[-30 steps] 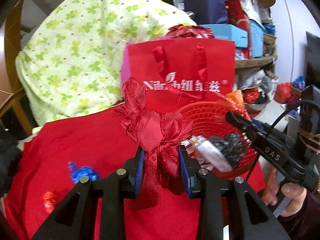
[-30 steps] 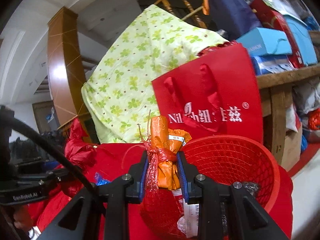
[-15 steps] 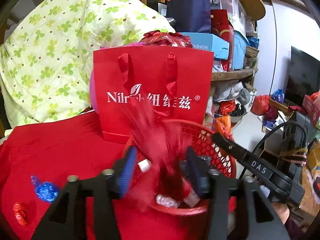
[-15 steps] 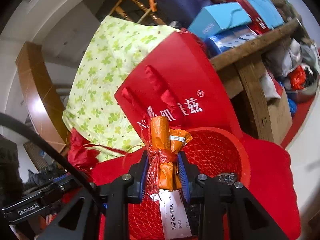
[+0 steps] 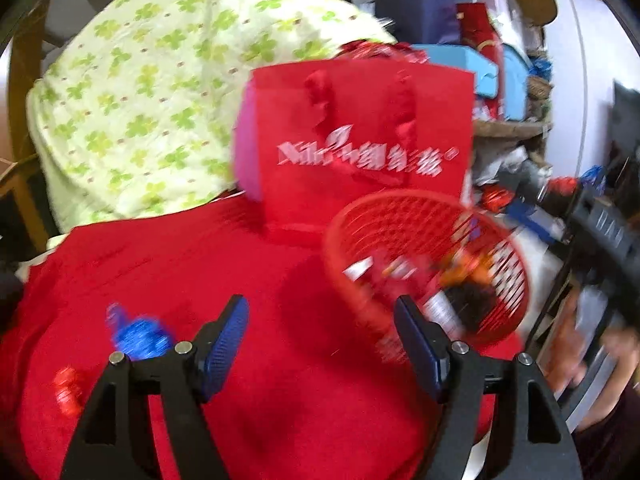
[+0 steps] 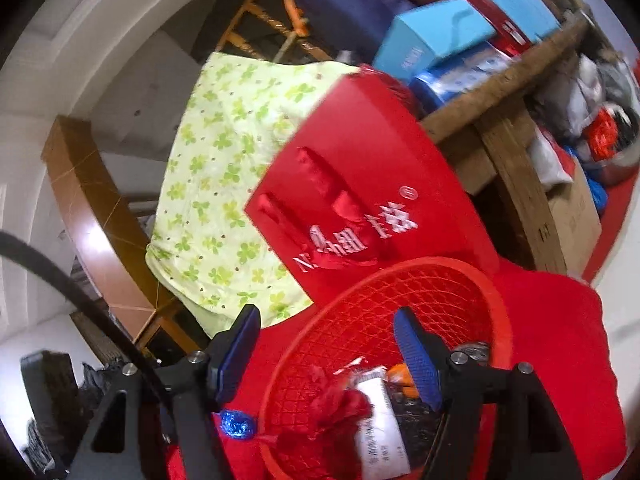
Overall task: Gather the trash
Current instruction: 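Open both tools over the red basket to drop the wrapper and bundle, then move both open tools back over the red and blue wrapped bundles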
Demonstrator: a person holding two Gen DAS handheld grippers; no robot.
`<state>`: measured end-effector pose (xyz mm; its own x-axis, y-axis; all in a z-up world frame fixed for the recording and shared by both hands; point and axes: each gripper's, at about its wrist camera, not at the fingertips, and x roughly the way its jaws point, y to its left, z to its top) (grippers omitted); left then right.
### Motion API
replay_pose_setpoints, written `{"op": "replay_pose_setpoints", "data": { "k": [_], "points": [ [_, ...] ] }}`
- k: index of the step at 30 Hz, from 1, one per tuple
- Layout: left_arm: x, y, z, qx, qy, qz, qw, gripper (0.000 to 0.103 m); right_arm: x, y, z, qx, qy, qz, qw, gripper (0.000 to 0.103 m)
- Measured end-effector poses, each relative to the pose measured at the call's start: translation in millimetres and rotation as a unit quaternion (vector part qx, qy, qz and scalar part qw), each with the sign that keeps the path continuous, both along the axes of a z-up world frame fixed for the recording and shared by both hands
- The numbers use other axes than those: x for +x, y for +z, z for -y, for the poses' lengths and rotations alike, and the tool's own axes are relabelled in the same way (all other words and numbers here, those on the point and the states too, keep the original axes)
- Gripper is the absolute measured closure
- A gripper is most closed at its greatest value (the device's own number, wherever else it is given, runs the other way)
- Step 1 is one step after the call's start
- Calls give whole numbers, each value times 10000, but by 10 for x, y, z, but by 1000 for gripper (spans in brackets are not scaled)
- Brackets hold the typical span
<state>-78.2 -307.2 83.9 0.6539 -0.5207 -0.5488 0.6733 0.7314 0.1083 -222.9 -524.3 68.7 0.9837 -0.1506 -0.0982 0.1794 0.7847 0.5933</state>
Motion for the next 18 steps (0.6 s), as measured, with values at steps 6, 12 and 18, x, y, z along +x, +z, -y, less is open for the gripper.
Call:
{"op": "replay_pose_setpoints", "data": {
  "k": [6, 12, 18],
  "points": [
    [120, -325, -843, 283, 873, -241, 9955, 27, 137, 225, -756, -1471, 265, 158, 9886, 30],
    [285, -562, -1718, 235, 1917, -460, 9801, 27, 417, 218, -1422, -1961, 1157, 121, 9737, 30],
    [453, -735, -2249, -38, 2567, -759, 9635, 27, 886, -39, -1956, -2274, 1745, -687, 9556, 30]
  ]
}}
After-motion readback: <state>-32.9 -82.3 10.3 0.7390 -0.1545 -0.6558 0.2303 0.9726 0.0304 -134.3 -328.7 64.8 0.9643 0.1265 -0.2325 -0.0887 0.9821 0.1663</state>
